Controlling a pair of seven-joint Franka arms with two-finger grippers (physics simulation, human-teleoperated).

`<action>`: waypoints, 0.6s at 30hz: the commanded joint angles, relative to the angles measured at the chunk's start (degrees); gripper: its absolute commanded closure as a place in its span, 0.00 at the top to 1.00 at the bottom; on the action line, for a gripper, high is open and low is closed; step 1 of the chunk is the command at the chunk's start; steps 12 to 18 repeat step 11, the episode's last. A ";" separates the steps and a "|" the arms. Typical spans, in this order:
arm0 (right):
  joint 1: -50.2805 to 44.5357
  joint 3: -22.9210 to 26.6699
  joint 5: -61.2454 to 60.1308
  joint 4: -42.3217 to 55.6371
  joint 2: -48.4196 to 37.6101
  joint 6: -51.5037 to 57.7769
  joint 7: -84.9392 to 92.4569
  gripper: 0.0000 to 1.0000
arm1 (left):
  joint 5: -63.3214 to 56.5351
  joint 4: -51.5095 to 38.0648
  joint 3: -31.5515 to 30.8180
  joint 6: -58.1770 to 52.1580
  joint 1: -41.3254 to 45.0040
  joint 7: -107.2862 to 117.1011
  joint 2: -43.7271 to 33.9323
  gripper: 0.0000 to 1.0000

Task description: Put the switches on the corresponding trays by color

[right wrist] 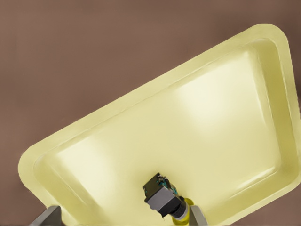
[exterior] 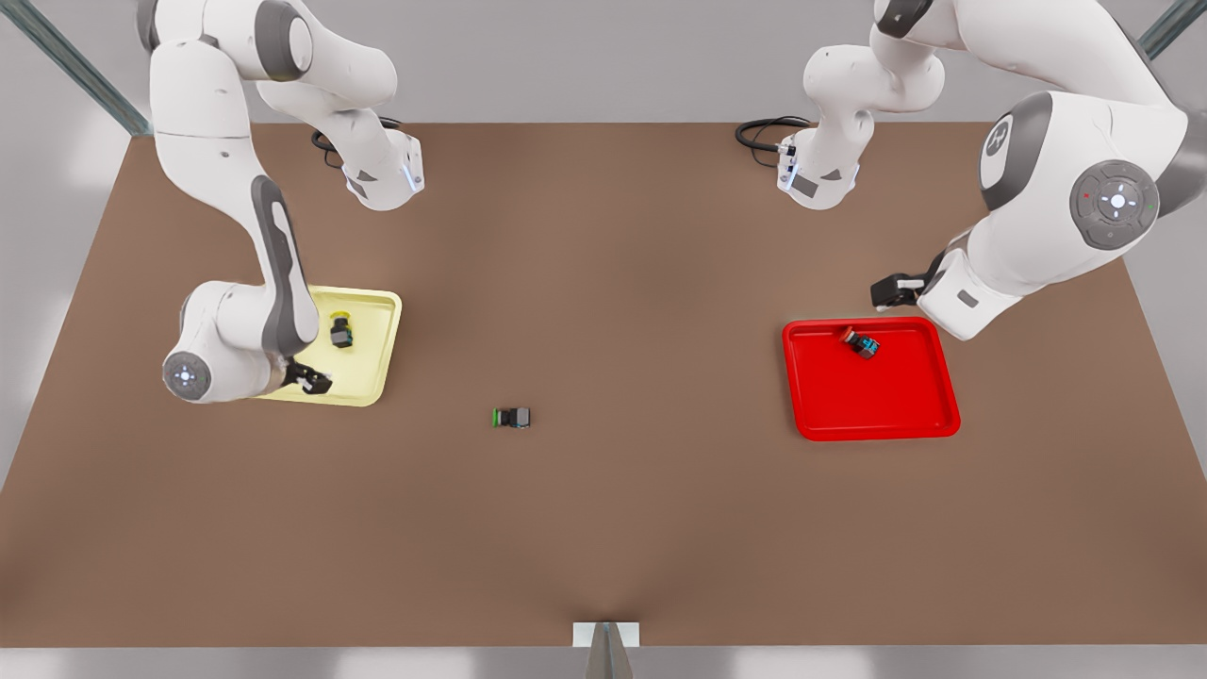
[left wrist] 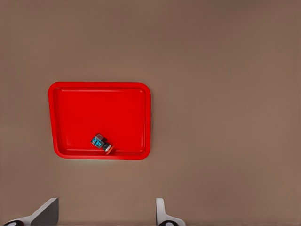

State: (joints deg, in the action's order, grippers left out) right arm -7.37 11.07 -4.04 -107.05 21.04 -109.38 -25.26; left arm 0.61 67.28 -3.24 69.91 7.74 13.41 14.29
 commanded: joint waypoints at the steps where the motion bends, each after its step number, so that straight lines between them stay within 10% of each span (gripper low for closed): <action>1: -1.95 -0.70 -0.09 9.74 0.05 10.49 17.00 1.00 | 0.00 -0.04 -0.01 -0.22 -0.01 -1.90 -0.14 1.00; 4: -2.04 -1.66 3.51 24.60 0.14 19.02 17.35 1.00 | 0.00 -0.04 -0.19 -0.31 -0.01 -1.90 -0.05 1.00; 8: 0.07 -4.22 4.74 23.99 -12.34 28.07 20.60 1.00 | -0.08 0.04 -0.19 -0.31 -0.01 -1.90 -0.14 1.00; 18: 0.60 -4.48 4.83 23.73 -13.04 29.66 20.43 1.00 | 0.00 -0.04 -0.10 -0.31 -0.01 -1.90 -0.14 1.00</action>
